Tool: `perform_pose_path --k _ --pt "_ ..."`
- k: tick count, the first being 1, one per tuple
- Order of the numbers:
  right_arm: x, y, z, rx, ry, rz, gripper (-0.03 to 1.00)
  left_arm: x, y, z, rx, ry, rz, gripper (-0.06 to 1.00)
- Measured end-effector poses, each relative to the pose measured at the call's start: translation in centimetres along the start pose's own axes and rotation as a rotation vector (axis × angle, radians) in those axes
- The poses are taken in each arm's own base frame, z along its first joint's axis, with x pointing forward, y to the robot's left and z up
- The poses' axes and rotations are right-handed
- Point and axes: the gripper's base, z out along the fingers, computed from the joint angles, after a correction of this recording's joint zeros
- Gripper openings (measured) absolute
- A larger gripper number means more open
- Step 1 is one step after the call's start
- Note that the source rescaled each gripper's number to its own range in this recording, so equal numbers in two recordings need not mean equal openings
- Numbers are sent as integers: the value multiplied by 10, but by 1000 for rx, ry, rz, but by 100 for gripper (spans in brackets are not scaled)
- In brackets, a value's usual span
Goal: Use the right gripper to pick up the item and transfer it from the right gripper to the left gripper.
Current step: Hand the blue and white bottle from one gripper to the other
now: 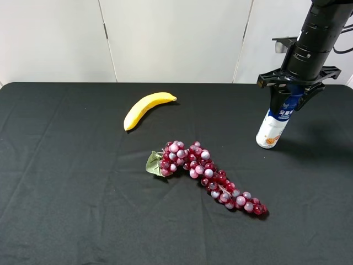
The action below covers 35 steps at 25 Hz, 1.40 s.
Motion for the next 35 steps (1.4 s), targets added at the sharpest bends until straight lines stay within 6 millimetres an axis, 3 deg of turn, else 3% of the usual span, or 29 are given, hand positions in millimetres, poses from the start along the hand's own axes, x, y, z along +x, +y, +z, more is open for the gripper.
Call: perform_pose_path --k 4,6,11,20,25,35 --pt "-5 1 -9 -12 -30 4 5 0 0 0 0 0 0 96" --pt "-7 4 -28 -35 -95 9 5 0 0 0 0 0 0 96" --pt "1 5 -56 -47 -171 9 5 0 0 0 0 0 0 96" --pt "19 16 -88 -139 -249 -8 5 0 0 0 0 0 0 96" --pt "44 37 -106 -160 -281 -88 5 0 0 0 0 0 0 96" --pt "88 99 -127 -245 -305 -322 5 0 0 0 0 0 0 96"
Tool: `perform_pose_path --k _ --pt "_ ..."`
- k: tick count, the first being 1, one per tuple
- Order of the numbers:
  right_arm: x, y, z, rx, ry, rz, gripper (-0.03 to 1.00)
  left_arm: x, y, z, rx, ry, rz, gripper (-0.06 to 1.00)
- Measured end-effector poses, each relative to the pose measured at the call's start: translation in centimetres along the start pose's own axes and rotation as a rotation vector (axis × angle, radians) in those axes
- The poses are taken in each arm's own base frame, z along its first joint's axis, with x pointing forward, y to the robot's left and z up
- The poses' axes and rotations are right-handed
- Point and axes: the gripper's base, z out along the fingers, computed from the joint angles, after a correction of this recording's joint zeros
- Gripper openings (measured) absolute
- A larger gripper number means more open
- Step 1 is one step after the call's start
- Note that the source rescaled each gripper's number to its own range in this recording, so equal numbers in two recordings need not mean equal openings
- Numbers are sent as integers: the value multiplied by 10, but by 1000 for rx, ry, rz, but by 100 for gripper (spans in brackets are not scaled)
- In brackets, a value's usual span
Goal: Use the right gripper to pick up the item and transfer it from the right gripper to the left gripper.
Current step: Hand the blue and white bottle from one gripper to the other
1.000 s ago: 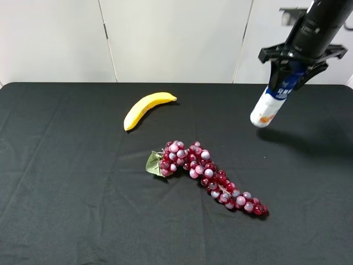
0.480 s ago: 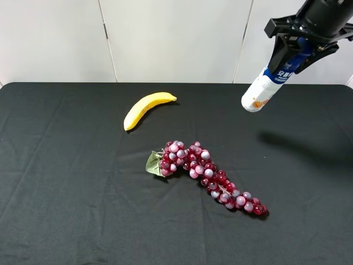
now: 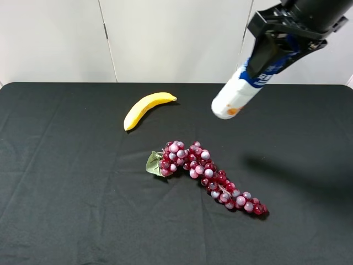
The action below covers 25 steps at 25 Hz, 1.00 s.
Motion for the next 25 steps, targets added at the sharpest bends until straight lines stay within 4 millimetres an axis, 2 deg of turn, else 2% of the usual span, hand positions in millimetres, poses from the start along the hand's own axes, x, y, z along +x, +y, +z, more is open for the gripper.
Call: perform_pose_path --k 6,10,17,25 --pt "4 41 5 -128 19 -136 5 0 0 0 0 0 0 96" --pt "8 58 6 -164 28 -218 5 0 1 0 -11 0 4 96" --pt "10 69 6 -222 20 -332 5 0 2 0 -27 0 11 96" --pt "10 70 5 -241 15 -352 5 0 1 0 -12 0 5 96"
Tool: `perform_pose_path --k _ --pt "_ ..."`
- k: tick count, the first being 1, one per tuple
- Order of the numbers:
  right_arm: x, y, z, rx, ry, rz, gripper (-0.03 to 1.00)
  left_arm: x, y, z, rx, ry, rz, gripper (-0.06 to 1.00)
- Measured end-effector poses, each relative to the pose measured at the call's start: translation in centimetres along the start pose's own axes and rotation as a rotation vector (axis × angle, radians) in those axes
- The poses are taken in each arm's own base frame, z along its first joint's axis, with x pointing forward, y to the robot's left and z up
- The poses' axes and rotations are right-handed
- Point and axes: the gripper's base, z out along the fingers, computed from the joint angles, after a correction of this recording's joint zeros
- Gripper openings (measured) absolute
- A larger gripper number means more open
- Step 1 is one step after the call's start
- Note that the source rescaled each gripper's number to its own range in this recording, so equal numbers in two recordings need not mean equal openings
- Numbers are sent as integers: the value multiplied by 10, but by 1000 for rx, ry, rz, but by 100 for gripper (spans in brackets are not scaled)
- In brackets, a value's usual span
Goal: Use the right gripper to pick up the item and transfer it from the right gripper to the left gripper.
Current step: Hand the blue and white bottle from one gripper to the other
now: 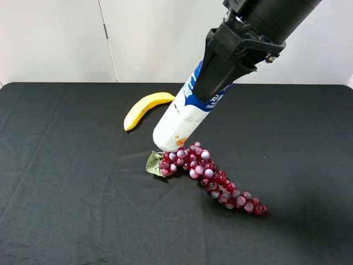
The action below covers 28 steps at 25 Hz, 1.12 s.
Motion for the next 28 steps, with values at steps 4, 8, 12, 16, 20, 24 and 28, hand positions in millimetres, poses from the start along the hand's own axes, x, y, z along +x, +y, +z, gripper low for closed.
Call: perform_pose_path --k 4,8,12,16,20,24,28 --pt "-1 2 0 -21 -6 8 5 0 -4 0 47 1 -12 96" --pt "-1 4 0 -46 -14 21 5 -10 -9 3 96 44 10 96" --pt "-1 4 0 -46 -14 26 5 -25 -13 10 154 118 79 96" --pt "-1 4 0 -47 -14 39 5 -40 -19 19 232 188 150 96" --pt "-1 5 0 -52 -15 57 5 -54 -22 24 293 192 224 96" --pt "-2 7 0 -73 -20 71 5 -60 -26 32 352 229 283 96" --pt "-3 10 -1 -112 -31 90 5 -65 -31 40 399 261 323 96"
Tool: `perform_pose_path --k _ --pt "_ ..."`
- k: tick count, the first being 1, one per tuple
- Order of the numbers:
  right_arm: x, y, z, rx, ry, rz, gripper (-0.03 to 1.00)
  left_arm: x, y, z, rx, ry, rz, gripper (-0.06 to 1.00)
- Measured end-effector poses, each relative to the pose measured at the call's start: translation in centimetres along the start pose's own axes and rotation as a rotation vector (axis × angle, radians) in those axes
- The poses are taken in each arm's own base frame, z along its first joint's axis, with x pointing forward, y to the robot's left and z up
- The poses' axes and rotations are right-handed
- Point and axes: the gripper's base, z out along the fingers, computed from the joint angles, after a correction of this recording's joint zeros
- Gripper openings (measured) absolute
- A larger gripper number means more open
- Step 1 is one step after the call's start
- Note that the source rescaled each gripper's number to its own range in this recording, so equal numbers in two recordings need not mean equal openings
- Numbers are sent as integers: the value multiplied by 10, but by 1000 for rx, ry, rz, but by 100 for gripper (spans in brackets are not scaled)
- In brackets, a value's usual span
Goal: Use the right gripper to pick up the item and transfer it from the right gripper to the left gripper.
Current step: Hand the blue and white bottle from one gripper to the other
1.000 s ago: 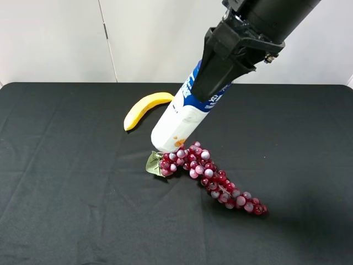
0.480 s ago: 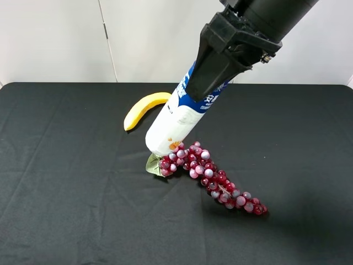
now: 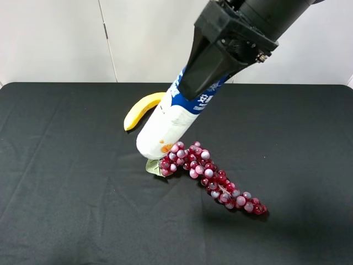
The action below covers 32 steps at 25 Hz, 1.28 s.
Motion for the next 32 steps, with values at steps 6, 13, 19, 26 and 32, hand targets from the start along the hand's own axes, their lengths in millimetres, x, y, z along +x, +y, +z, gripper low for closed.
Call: perform_pose_path --k 6,13,19,26,32 --pt "-1 4 0 -49 -16 21 5 -11 -1 11 47 2 99 96" --pt "-5 5 0 -52 -50 47 5 -23 -4 24 90 -6 210 96" --pt "-10 3 9 -94 -50 83 5 -35 -7 37 110 -37 274 96" --pt "-18 -3 25 -127 -53 125 5 -44 -11 51 134 -42 312 96" --pt "-20 -4 26 -126 -75 131 5 -54 -22 69 172 -55 363 96"
